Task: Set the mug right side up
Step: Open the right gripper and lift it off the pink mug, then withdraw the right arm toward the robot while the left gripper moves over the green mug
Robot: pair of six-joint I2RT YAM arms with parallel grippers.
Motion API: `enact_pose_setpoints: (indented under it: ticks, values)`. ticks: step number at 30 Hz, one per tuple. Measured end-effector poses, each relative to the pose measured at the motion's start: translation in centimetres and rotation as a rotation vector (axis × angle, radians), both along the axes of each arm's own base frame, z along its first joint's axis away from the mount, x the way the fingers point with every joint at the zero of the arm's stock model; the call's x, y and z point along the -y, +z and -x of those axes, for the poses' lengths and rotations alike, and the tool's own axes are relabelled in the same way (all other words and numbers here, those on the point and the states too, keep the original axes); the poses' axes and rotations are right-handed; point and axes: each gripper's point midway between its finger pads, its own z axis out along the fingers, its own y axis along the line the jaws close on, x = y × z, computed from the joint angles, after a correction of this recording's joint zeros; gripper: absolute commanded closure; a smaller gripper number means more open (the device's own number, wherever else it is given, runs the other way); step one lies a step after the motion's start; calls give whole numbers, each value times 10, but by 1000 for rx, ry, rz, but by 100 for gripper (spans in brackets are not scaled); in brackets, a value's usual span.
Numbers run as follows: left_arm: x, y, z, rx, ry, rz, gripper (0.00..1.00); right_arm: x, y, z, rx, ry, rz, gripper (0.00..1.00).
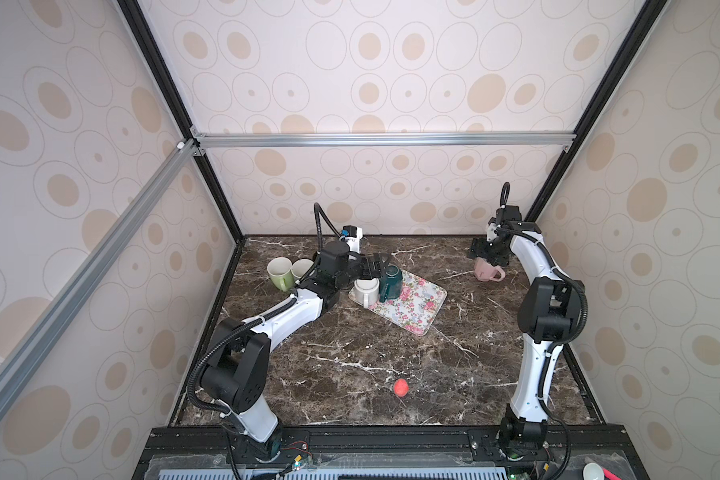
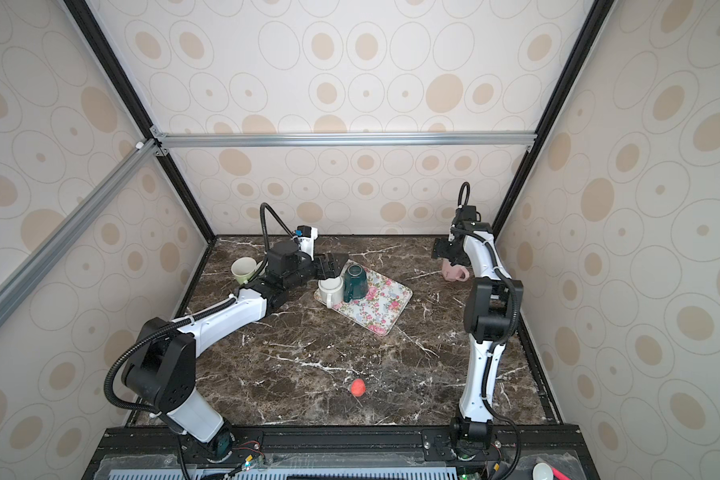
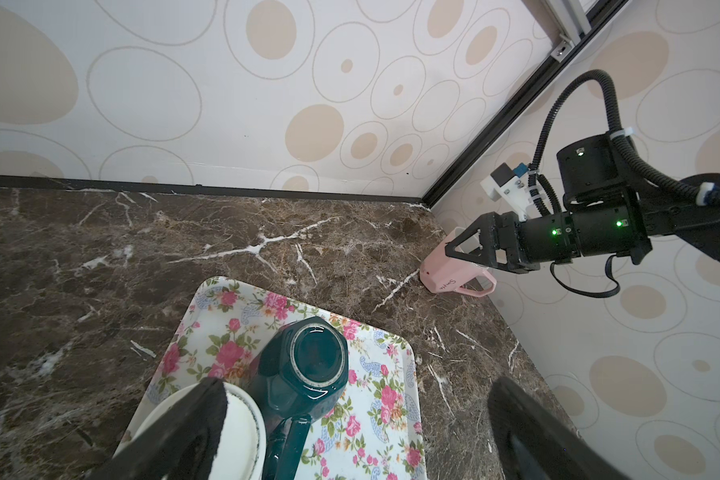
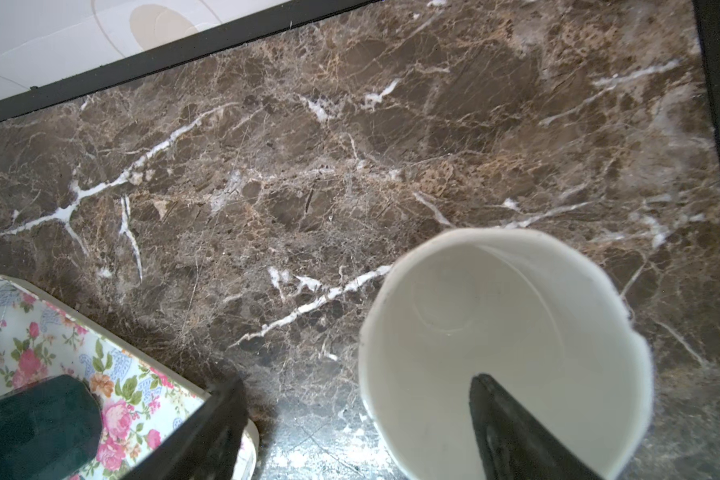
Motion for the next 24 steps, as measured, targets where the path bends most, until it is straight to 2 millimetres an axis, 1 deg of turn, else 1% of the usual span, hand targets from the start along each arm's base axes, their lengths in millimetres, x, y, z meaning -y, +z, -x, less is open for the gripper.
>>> enact_pose_setpoints:
  ticks: [3, 5, 8, 9, 13, 15, 19, 21, 24]
  values:
    - [1, -2, -3, -4, 0, -2, 2, -5, 5, 8, 14, 6, -1, 13]
    - [2, -5, -5, -14, 4, -8, 2, -10, 14, 16, 33, 10, -4, 13]
    - [2, -10, -8, -37, 12, -25, 2, -19, 38, 28, 87, 21, -6, 13]
    - [2, -11, -9, -43, 15, -29, 2, -23, 49, 31, 114, 27, -7, 13]
    - [-1, -20, -9, -75, 26, -54, 2, -35, 79, 31, 206, 48, -10, 13]
    - [-2, -23, -9, -92, 32, -73, 2, -40, 77, 39, 212, 53, -15, 13]
    - [-4, -26, -9, -121, 35, -109, 2, -56, 63, 62, 189, 67, -33, 13]
    - [-5, -28, -7, -130, 36, -131, 2, -67, 54, 78, 180, 79, -49, 13]
    - [-4, -33, -2, -147, 38, -191, 2, -85, 50, 101, 179, 104, -75, 12]
